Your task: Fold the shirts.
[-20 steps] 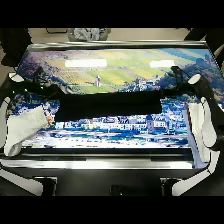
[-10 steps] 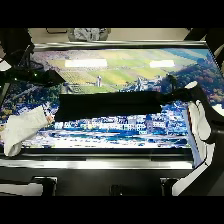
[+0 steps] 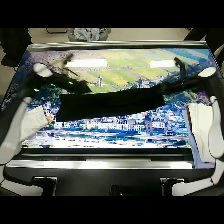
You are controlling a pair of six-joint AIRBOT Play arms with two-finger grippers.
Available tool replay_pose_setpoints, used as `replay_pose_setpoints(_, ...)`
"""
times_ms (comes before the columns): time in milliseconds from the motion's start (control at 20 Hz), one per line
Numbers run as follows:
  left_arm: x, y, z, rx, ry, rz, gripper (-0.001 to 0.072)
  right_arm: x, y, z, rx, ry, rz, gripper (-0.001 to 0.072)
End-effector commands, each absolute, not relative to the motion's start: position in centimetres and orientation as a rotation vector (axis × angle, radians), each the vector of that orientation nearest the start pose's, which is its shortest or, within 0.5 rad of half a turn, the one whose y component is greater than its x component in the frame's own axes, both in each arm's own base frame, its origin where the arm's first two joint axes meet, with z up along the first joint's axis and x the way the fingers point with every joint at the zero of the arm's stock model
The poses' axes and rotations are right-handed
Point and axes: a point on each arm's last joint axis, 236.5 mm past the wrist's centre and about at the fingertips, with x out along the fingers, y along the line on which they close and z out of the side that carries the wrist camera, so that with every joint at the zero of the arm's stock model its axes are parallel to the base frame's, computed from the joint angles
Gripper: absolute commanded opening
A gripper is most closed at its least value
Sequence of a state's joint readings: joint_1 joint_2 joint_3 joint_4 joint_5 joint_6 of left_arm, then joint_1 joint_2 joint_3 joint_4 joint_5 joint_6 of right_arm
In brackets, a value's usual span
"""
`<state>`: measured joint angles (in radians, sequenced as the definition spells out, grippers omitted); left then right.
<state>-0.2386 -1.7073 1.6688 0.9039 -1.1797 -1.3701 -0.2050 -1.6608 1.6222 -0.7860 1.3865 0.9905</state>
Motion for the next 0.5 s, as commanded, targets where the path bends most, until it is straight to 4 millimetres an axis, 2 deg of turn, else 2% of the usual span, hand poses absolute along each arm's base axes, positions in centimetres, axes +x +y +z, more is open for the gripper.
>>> replay_pose_setpoints(0,44.6,-32.0,0.8,-0.287,1.213,-0.758,0.0024,43.1,8.5,13.2,0.208,1.043,0.71,0.0041)
replay_pose_setpoints(200,43.6,-37.8,-2.2,-0.486,1.27,-0.812,0.0025,40.5,9.0,18.9,0.179,0.952,0.668,0.0041)
replay_pose_setpoints(350,44.2,-41.1,-2.6,-0.669,1.249,-0.829,0.0025,38.9,9.1,21.2,0.194,0.927,0.636,0.0041)
replay_pose_setpoints(450,43.8,-43.8,-2.1,-0.76,1.228,-0.862,0.0024,38.0,9.3,22.0,0.193,0.922,0.635,0.0042)
